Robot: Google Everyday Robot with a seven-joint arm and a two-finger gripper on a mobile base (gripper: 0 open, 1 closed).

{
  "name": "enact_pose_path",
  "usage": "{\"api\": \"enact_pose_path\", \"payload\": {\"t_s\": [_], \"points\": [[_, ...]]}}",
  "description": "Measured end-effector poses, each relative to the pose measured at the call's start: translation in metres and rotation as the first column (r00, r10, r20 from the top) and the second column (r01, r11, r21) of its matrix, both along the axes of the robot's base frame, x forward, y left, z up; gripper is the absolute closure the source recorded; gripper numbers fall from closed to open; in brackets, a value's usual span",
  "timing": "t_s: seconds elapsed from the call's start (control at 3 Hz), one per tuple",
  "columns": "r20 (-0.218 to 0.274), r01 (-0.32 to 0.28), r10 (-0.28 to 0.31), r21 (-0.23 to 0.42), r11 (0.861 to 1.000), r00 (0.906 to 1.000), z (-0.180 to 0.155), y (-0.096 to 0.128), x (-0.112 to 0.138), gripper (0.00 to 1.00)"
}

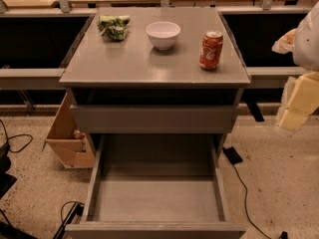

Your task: Place coke can into middle drawer

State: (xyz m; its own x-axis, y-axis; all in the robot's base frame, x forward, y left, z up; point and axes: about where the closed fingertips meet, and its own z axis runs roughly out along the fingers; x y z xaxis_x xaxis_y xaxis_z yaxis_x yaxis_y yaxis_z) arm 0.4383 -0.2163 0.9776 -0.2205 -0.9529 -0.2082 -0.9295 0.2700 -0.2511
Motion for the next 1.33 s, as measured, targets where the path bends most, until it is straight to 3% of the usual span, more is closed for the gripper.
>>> {"api": "enact_pose_path", "payload": {"t_s": [0.67,1.0,1.33], "points": [[0.015,0.000,0.000,0.004,1.000,0.9999,0.002,-0.002,0.004,0.00],[0.117,-0.004,-0.010,0.116,0.993,0.9931,0.002,-0.016,0.043,0.00],[0.253,-0.051,-0.033,0.316,0.947,0.9669,-0.005,-0.027,0.106,0.00]]}}
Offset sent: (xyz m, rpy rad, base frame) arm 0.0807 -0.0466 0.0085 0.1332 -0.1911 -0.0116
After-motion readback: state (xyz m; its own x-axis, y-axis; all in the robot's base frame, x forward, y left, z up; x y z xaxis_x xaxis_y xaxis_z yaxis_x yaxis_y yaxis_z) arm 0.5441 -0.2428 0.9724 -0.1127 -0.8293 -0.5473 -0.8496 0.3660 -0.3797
